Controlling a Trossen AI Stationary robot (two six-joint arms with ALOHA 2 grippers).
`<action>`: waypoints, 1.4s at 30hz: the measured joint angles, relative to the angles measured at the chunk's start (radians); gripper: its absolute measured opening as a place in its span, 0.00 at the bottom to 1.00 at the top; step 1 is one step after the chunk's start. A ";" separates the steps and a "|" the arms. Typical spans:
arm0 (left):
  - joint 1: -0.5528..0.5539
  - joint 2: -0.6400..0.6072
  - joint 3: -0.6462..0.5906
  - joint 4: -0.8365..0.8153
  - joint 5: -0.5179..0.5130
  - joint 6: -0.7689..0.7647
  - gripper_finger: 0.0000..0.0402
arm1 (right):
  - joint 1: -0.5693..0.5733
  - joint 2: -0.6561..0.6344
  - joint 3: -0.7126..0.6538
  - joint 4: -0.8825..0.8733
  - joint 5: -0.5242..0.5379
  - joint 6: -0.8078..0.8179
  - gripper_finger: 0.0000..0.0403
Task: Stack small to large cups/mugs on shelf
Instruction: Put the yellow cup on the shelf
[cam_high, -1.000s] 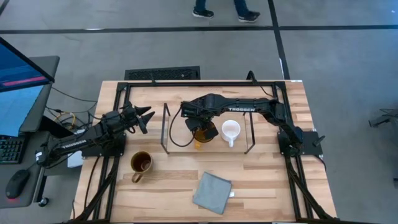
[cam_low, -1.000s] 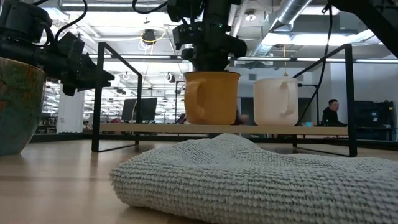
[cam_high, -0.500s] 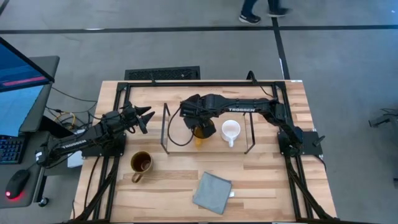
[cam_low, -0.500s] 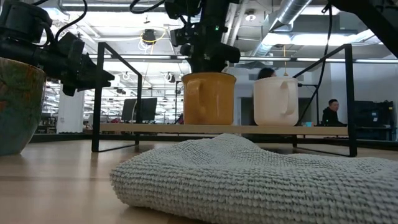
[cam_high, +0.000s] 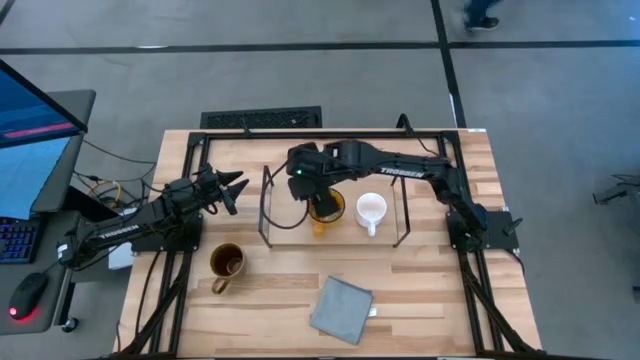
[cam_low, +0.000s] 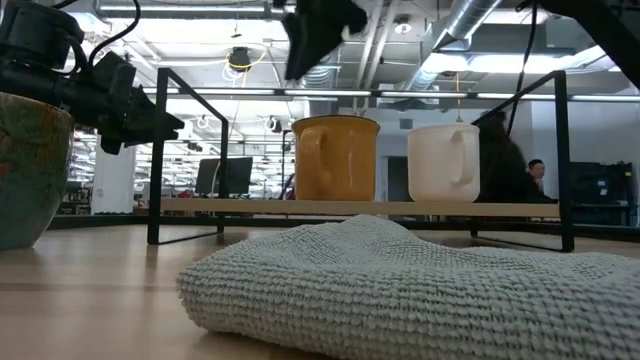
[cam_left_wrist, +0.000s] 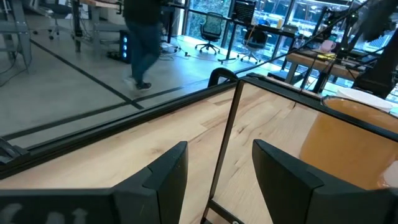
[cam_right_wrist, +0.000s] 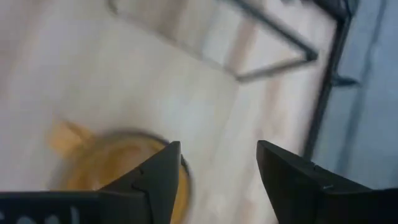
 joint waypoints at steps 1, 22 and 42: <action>0.000 0.000 0.000 0.000 0.000 0.000 0.43 | 0.004 -0.002 0.007 0.007 -0.041 0.027 0.58; 0.000 0.000 0.000 0.000 0.000 0.000 0.43 | 0.074 0.049 -0.020 -0.009 -0.317 0.255 0.58; 0.000 0.006 0.000 0.000 0.002 0.000 0.43 | 0.100 0.170 -0.017 -0.082 -0.339 0.402 0.58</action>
